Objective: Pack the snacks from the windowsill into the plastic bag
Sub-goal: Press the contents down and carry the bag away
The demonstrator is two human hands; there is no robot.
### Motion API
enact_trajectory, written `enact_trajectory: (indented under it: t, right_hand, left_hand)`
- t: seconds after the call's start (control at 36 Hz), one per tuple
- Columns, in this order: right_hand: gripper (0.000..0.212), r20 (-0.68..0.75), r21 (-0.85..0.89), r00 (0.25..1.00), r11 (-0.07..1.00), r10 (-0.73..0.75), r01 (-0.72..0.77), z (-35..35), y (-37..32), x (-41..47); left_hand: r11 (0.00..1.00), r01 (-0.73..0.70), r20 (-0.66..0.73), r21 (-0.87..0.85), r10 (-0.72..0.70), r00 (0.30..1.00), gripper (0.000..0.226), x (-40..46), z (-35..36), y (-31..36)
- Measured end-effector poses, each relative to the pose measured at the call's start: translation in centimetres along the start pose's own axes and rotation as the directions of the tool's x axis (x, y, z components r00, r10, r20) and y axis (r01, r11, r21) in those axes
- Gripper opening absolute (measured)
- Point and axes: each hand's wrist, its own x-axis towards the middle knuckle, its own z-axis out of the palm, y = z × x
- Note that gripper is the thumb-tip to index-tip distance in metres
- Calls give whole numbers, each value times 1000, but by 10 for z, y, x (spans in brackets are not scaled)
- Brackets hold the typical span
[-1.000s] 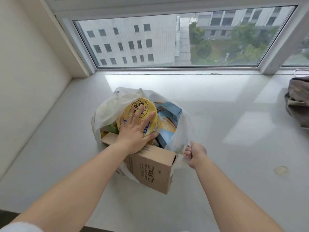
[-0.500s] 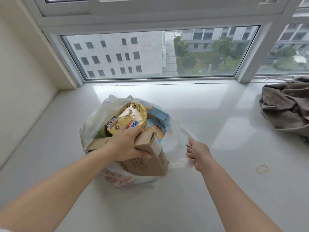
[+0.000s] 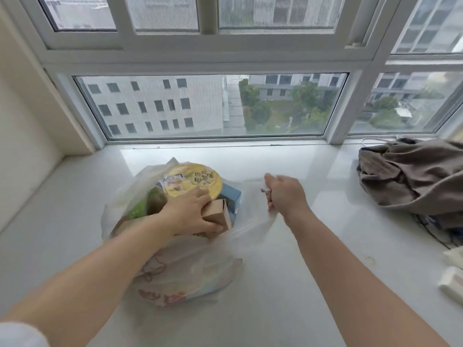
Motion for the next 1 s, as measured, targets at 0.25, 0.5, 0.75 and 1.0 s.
enact_trajectory:
  t: [0.25,0.5,0.75,1.0]
  right_hand:
    - [45,-98,-16,960,965,-263,263,49,-35,-11]
    - [46,-148,-179,953,954,-266,239,38,-22,4]
    - [45,-268,-227,947,967,-175,115,16,-31,36]
    - [48,-262,-269,882,908,-391,322,25,-67,44]
  left_hand:
    - [975,-223,62,-22,223,973,55,-5,1,33]
    - [890,223,-85,-397,-277,957,84,52,-19,8]
    - [824,262,174,-502,-201,964,55,71,7,8]
    - [849,243,232,-470,-147,962,48,54,11,32]
